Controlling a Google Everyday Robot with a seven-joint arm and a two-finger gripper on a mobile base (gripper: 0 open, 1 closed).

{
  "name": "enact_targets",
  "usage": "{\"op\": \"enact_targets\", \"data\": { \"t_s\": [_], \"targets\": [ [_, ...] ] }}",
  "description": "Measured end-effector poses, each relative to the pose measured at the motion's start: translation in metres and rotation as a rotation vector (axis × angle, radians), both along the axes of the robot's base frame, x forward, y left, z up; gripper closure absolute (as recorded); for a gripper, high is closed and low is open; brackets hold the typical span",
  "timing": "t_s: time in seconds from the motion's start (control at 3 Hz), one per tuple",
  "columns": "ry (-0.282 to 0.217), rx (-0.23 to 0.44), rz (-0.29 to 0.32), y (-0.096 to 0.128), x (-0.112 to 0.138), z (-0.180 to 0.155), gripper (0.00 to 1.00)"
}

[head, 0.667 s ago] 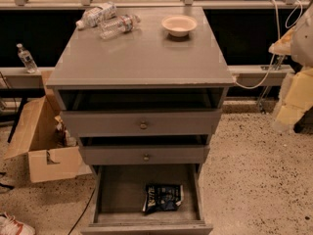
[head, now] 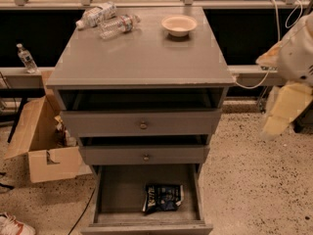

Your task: Pick blue chip bag from bottom drawer and place on counter

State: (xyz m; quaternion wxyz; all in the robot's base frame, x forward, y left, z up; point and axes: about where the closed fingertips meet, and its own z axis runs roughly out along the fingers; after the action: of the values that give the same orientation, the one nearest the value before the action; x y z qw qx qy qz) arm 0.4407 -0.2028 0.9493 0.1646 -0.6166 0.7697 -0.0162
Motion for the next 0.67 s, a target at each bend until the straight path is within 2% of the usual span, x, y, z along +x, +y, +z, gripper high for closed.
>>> {"op": "enact_targets", "data": {
  "t_s": [0.33, 0.67],
  "targets": [
    [0.02, 0.071, 0.051, 0.022, 0.0011, -0.044, 0.0],
    [0.02, 0.071, 0.051, 0.022, 0.0011, -0.0443, 0.0]
  ]
}}
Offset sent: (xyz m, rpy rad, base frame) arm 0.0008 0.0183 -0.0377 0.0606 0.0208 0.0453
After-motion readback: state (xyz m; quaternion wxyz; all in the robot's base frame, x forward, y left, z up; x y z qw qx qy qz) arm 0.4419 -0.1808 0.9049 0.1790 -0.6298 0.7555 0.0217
